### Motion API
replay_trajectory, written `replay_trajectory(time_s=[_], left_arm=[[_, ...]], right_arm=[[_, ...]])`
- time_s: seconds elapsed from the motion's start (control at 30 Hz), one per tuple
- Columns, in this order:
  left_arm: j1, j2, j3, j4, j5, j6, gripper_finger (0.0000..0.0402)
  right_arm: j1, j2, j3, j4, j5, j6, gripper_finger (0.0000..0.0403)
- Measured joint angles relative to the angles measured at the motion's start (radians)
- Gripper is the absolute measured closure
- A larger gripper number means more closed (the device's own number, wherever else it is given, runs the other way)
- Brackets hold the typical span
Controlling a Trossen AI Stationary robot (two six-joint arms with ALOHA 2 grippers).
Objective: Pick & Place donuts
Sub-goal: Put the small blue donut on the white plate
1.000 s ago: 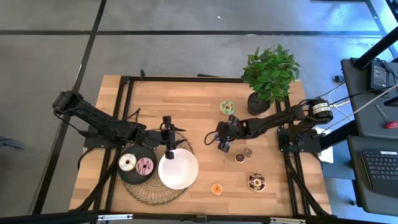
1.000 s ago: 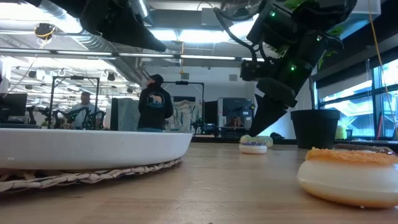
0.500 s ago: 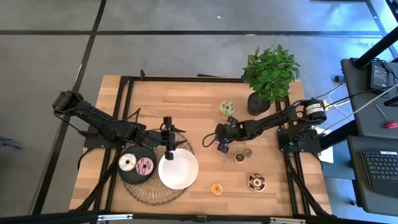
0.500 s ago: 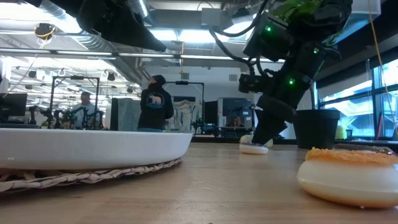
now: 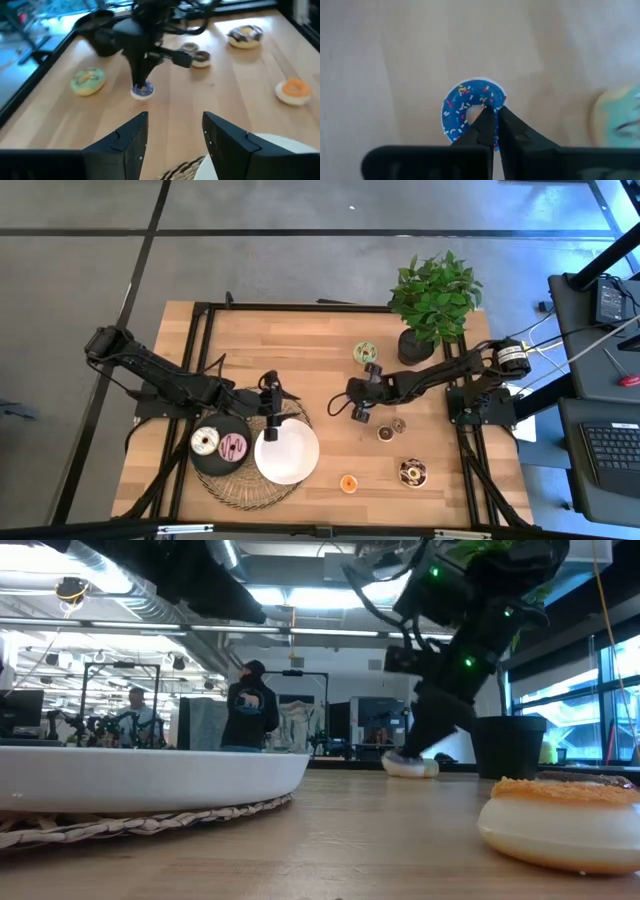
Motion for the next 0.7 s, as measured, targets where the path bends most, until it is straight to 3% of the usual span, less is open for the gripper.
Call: replay_trajectory(time_s=[0.13, 0.3, 0.53, 0.7], left_arm=[[0.023, 0.003, 0.0, 0.002, -0.062, -0.185, 0.0219], [0.091, 0.028, 0.0, 0.037, -0.069, -0.34, 0.0223], [0.184, 0.09, -0.001, 0.062, 0.04, -0.501, 0.0227], [0.223, 0.129, -0.001, 0.142, 0.095, -0.517, 0.0227]], right_arm=[[0.0, -0.009, 0.052, 0.033, 0.05, -0.055, 0.0374], [0.0, -0.006, 0.096, 0.209, 0.002, -0.183, 0.0368], [0.0, -0.005, 0.127, 0.299, -0.029, -0.257, 0.0387], [0.0, -0.005, 0.128, 0.366, -0.029, -0.278, 0.038]])
